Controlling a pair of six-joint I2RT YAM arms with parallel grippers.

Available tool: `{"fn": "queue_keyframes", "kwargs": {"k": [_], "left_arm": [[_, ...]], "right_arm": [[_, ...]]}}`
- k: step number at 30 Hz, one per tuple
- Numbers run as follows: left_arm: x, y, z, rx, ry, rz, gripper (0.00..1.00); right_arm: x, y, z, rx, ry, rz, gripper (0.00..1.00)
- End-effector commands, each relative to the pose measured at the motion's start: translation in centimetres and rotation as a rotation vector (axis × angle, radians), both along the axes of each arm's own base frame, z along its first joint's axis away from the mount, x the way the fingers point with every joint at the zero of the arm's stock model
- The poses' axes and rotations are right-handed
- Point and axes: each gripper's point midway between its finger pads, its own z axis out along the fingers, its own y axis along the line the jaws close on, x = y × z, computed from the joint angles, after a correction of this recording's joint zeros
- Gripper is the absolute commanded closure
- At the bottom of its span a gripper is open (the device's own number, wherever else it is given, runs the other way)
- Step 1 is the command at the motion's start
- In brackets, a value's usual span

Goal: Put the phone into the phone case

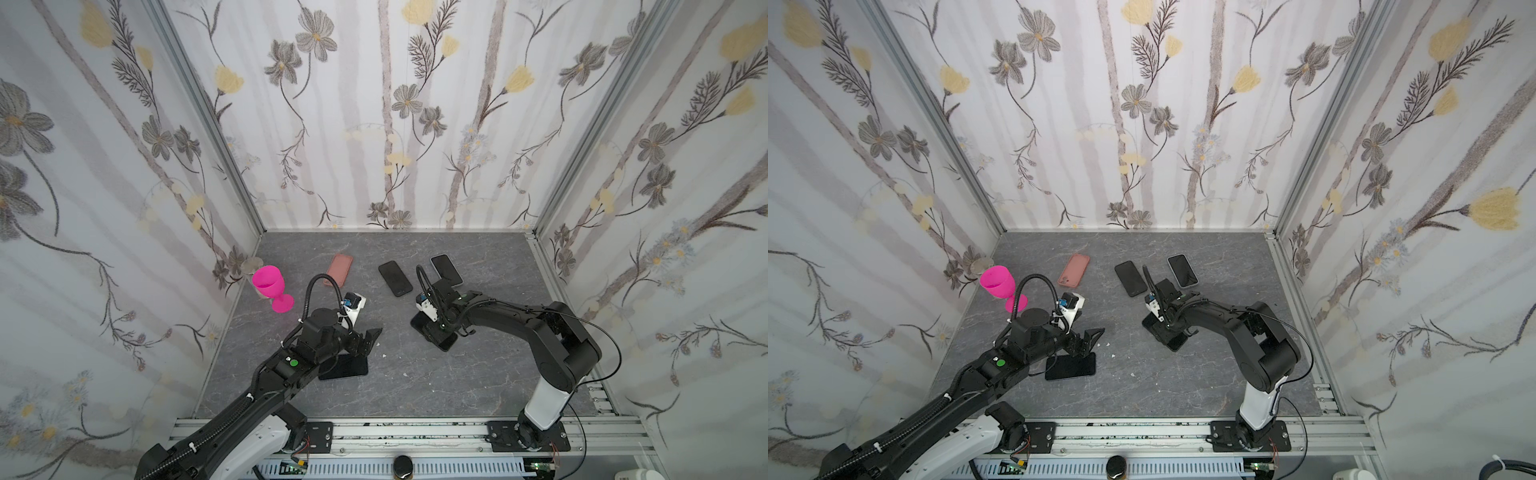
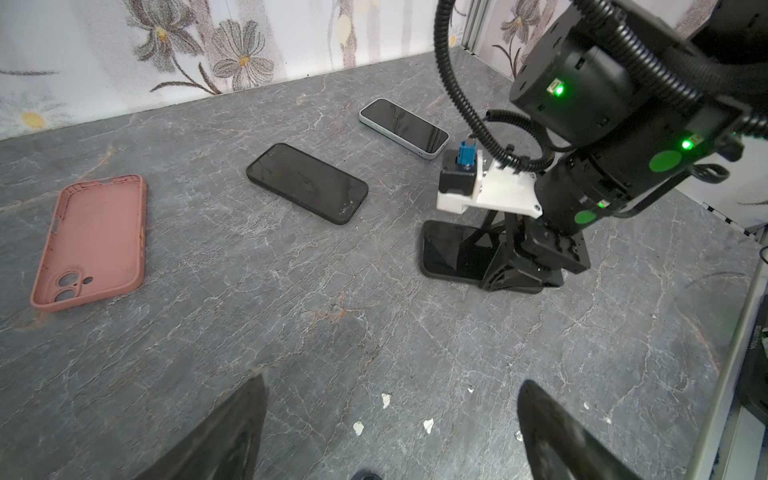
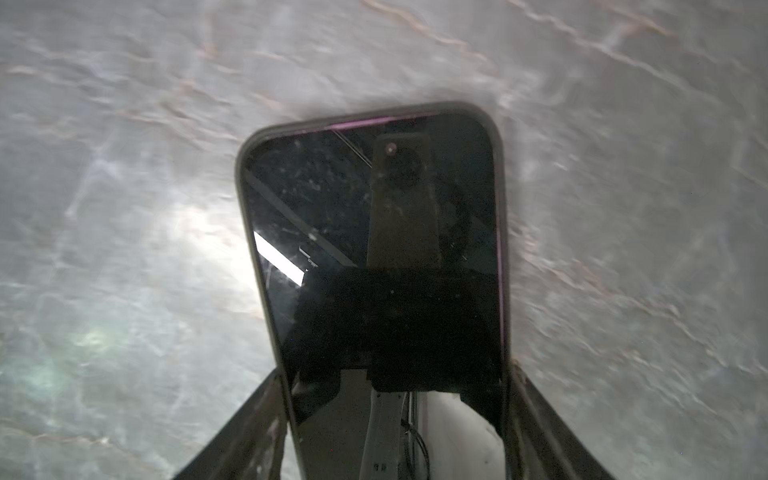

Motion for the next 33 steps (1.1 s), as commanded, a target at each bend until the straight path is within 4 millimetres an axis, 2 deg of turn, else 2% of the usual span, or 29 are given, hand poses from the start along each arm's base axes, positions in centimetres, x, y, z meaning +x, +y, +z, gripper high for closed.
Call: {"fn": "queue_keyframes", "kwargs": {"k": [1, 10, 15, 18, 23, 26, 29, 33], "left_arm": [[0.7, 0.3, 0.7, 0.001, -0.034, 0.033, 0.07], [1.6, 1.5, 1.0, 0.017, -0.042, 0.121, 0.05], [2.1, 2.3, 1.1, 0.027, -0.046, 0.176, 0.04], [2.4, 2.7, 1.1, 0.034, -0.045, 0.205, 0.04], [2.7, 3.3, 1.2, 0.044, -0.048, 0.242, 0.03], [2.9, 3.6, 1.3, 0.046, -0.052, 0.261, 0.03], [3.1, 3.8, 1.3, 0.044, -0.053, 0.279, 0.03], [3.8, 4.1, 1.8, 0.036, -0.050, 0.309, 0.03]], "right_arm": [[0.4, -4.2, -0.7, -0.065, 0.025, -0.174, 0.40], [2.0, -13.5, -1.5, -0.060, 0.059, -0.527, 0.38], [3.2, -17.1, -1.1, -0.025, 0.052, -0.654, 0.37], [4.0, -18.4, -1.1, -0.018, 0.050, -0.694, 0.36], [5.0, -19.3, -1.1, -0.023, 0.040, -0.721, 0.34], [5.3, -19.3, -0.7, -0.014, 0.032, -0.725, 0.27], [5.7, -19.1, 0.7, 0.020, -0.001, -0.738, 0.20], [6.3, -18.9, 3.7, 0.064, -0.074, -0.742, 0.11]]}}
